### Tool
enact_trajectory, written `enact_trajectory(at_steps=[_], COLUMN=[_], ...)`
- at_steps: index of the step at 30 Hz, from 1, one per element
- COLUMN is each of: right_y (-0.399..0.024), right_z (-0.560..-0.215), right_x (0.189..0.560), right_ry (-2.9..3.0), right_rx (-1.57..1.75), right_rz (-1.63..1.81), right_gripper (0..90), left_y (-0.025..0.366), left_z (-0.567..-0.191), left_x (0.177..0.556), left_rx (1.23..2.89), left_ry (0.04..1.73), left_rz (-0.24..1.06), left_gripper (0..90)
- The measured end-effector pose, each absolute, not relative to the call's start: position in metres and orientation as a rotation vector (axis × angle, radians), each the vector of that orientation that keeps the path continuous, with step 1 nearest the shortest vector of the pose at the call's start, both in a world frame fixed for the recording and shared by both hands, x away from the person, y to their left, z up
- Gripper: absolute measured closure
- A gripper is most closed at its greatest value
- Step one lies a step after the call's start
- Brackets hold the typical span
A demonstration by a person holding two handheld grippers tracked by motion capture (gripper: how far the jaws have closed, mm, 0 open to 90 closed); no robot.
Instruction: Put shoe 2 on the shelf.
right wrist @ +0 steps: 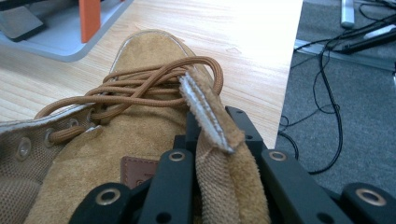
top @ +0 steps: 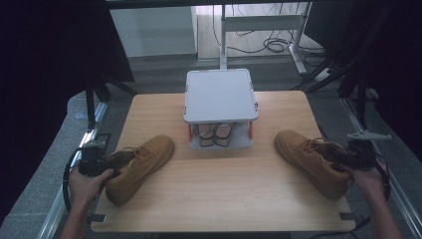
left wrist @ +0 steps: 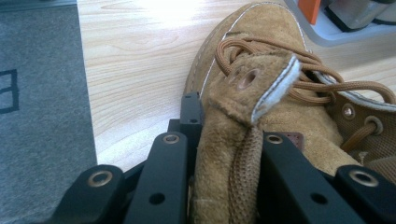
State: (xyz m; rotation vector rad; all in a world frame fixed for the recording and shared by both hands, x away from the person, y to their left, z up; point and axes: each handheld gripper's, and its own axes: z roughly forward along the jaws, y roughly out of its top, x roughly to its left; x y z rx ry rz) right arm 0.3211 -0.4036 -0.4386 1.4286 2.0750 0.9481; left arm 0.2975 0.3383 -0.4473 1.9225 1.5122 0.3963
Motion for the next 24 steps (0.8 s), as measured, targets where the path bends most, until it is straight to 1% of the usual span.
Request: enact_trajectory(at_steps=[15, 24], right_y=[-0.388, -0.388], right_z=[-0.43, -0.427], right_x=[0.307, 0.299], right_ry=[2.04, 2.006], right_rx=[1.342, 1.337], right_rz=[0.999, 1.021], right_gripper=[80.9, 80.9], left_y=[0.33, 0.326], left_z=[-0.441, -0.437], left_x=[0.289, 0.287], left_rx=[1.907, 1.876], left_ry=[1.468, 1.442], left_rz=[0.419, 0.418], left_gripper=[79.8, 79.4])
